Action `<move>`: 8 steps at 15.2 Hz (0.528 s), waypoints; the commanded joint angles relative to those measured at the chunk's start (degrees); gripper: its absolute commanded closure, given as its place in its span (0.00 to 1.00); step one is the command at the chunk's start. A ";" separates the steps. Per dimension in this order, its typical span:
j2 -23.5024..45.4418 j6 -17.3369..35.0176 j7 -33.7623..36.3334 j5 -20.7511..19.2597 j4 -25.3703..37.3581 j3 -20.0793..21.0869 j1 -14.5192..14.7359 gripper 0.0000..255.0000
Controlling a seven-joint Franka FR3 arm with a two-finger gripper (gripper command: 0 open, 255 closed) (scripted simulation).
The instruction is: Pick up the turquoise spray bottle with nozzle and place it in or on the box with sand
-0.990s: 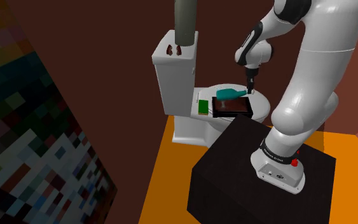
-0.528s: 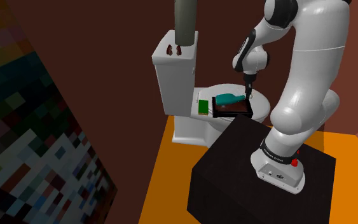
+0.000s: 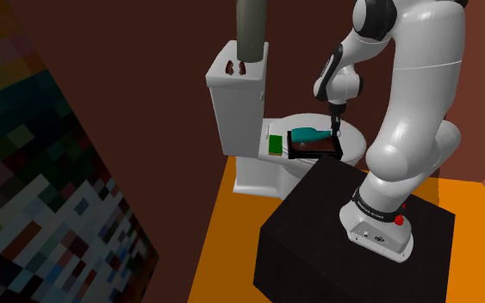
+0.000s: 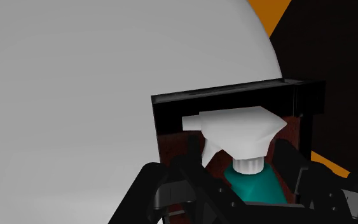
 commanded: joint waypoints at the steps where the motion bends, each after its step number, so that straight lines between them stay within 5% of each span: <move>1: 0.01 0.01 0.00 0.01 0.01 0.01 0.00 1.00; 2: 0.01 0.01 0.00 0.01 0.01 0.01 0.00 1.00; 3: 0.01 0.01 0.00 0.01 0.01 0.01 0.00 0.00; 8: 0.01 0.01 0.00 0.01 0.00 0.01 0.00 0.00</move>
